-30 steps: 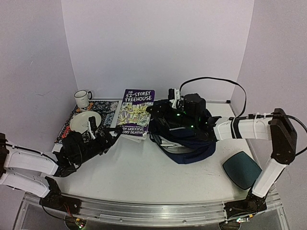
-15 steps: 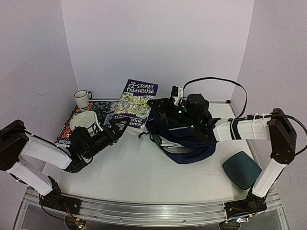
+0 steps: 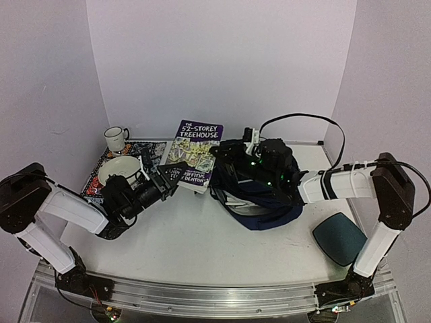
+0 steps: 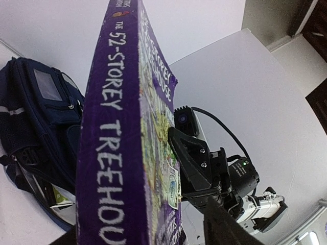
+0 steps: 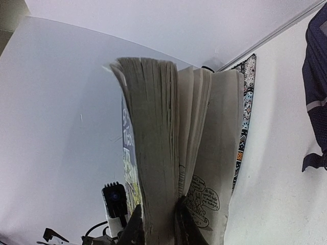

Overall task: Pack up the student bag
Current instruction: Pass from the right arm to the left, then pick up the largest pocket of the bag from the student bag, then place the book in the largest pocket of the bag.

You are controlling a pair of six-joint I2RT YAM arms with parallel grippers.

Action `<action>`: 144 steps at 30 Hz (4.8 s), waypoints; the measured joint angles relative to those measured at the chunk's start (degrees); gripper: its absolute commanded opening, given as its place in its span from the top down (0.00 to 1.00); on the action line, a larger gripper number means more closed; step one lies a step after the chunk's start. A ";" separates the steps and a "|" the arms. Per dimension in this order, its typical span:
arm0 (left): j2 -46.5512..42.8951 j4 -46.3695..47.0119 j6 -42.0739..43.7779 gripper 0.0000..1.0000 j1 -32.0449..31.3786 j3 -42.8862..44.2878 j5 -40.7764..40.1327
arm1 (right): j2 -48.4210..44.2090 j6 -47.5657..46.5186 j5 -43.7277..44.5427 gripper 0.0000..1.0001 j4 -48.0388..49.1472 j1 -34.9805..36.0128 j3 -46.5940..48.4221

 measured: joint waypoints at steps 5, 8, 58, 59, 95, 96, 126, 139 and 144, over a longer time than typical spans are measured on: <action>1.71 -0.12 -2.10 0.71 -0.01 -0.01 0.63 | 0.25 -0.45 0.49 1.00 0.19 0.00 -0.74; 1.76 -0.10 -2.59 0.87 -0.01 -0.14 0.40 | 0.25 -1.58 0.56 0.92 0.37 0.00 -1.00; -8.20 -28.01 0.61 1.00 14.52 -3.38 23.29 | 2.68 -82.52 22.67 0.37 -86.44 0.60 17.79; -8.20 -28.52 0.63 1.00 14.52 -3.38 23.56 | 3.30 -83.05 23.90 0.43 -86.59 0.79 17.99; -9.21 -39.76 -1.59 1.00 6.48 -0.14 35.74 | 10.21 -84.66 45.09 1.00 -86.43 6.10 39.67; -8.12 -39.98 -1.59 1.00 5.77 0.86 35.79 | 10.67 -84.47 45.09 1.00 -86.40 6.45 40.12; 0.08 -41.17 -4.27 1.00 4.36 11.25 31.18 | 12.07 -79.69 41.82 1.00 -83.57 11.69 40.98; 5.78 -33.10 -10.38 1.00 4.32 10.32 22.37 | 12.07 -76.18 38.08 1.00 -81.49 12.25 38.91; 9.78 -27.86 -13.59 1.00 4.38 9.63 18.64 | 12.07 -75.31 36.69 1.00 -81.43 12.53 38.82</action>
